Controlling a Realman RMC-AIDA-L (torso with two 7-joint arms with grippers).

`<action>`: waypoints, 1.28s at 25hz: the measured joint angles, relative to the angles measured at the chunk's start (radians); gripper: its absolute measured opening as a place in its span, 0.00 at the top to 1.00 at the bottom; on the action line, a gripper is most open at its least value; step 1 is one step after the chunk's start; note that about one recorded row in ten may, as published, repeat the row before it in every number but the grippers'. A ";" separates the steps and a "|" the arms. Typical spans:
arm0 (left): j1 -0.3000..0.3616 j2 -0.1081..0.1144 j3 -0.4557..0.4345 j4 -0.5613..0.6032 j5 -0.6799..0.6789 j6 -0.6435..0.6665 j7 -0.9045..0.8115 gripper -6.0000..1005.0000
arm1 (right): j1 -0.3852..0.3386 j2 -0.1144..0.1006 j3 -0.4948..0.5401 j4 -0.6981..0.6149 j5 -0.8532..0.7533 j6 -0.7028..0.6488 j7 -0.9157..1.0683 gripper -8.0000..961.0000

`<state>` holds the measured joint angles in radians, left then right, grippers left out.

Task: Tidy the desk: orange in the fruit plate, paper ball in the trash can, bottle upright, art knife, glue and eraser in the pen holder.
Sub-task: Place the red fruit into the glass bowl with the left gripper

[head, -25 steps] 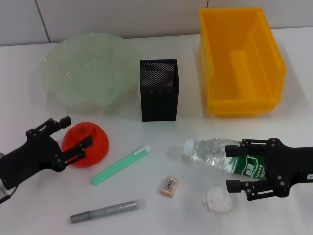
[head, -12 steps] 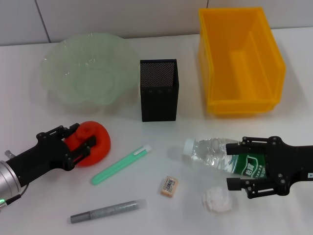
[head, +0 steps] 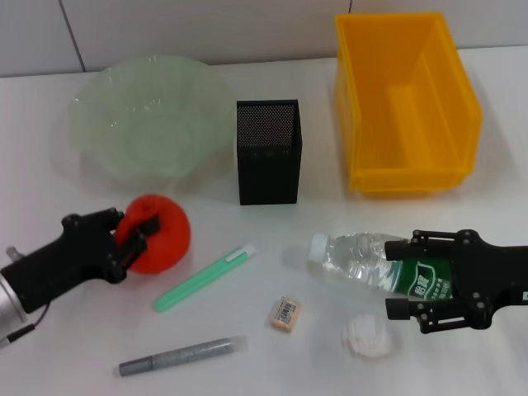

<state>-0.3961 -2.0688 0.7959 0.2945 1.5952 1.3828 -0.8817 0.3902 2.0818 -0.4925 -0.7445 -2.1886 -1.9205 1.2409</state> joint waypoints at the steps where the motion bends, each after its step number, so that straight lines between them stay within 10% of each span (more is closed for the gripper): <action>1: 0.003 0.000 -0.005 0.021 0.000 0.030 -0.018 0.69 | -0.002 0.000 0.000 0.000 0.004 0.000 0.000 0.13; 8: -0.056 -0.001 -0.053 0.105 -0.096 0.120 -0.081 0.78 | -0.018 -0.002 0.006 -0.006 0.041 -0.008 -0.005 0.13; 19: -0.299 -0.009 -0.055 0.048 -0.143 -0.363 -0.091 0.89 | -0.019 -0.002 0.006 -0.006 0.043 -0.013 -0.010 0.13; 32: -0.300 -0.010 -0.042 0.028 -0.205 -0.410 -0.081 0.82 | -0.018 -0.002 0.006 -0.006 0.055 -0.015 -0.010 0.13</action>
<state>-0.6963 -2.0789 0.7542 0.3221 1.3898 0.9733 -0.9622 0.3721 2.0802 -0.4867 -0.7501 -2.1337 -1.9357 1.2305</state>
